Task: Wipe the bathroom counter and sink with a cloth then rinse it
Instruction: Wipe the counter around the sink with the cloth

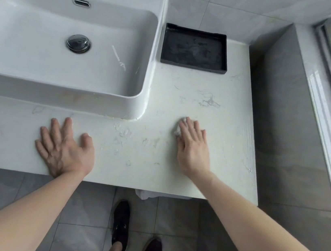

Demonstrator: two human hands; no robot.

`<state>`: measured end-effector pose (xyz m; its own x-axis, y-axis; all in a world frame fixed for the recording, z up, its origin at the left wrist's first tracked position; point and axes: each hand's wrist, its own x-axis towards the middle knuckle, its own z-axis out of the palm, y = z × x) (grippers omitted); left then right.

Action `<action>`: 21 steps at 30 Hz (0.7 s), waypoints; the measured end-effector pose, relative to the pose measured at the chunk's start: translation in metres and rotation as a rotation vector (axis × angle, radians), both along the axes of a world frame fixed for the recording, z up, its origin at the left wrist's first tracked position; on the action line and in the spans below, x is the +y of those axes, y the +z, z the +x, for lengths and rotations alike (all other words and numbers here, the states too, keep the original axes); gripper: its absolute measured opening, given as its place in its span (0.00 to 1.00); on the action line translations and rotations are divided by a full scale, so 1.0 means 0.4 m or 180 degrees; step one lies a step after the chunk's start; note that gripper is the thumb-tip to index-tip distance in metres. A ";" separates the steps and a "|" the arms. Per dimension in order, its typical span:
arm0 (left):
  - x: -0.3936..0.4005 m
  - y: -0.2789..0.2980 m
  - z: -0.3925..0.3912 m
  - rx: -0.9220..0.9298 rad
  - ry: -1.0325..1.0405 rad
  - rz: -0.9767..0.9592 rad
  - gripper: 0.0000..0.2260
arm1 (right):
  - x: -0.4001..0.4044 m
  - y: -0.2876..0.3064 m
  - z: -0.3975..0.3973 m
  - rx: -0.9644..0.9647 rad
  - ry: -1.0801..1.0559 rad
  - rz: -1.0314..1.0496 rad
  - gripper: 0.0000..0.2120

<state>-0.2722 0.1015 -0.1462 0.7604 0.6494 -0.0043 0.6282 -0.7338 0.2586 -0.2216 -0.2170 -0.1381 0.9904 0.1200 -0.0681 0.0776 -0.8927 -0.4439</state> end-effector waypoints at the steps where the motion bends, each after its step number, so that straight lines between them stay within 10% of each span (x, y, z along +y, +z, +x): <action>1: 0.000 -0.001 0.000 0.0004 -0.0002 0.0001 0.29 | 0.021 -0.011 -0.040 -0.0047 0.0185 -0.0070 0.24; 10: 0.004 -0.001 -0.002 0.0017 -0.0017 0.0007 0.29 | -0.026 0.013 -0.287 0.0060 0.1192 -0.0026 0.26; 21: 0.003 -0.002 -0.004 0.0019 -0.0034 0.0024 0.29 | -0.466 0.061 -0.070 0.0111 -0.2770 0.0825 0.14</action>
<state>-0.2739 0.1029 -0.1471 0.7673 0.6413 -0.0041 0.6218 -0.7424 0.2495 -0.2495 -0.4036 -0.1136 0.7363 -0.6537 -0.1748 -0.5945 -0.5016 -0.6285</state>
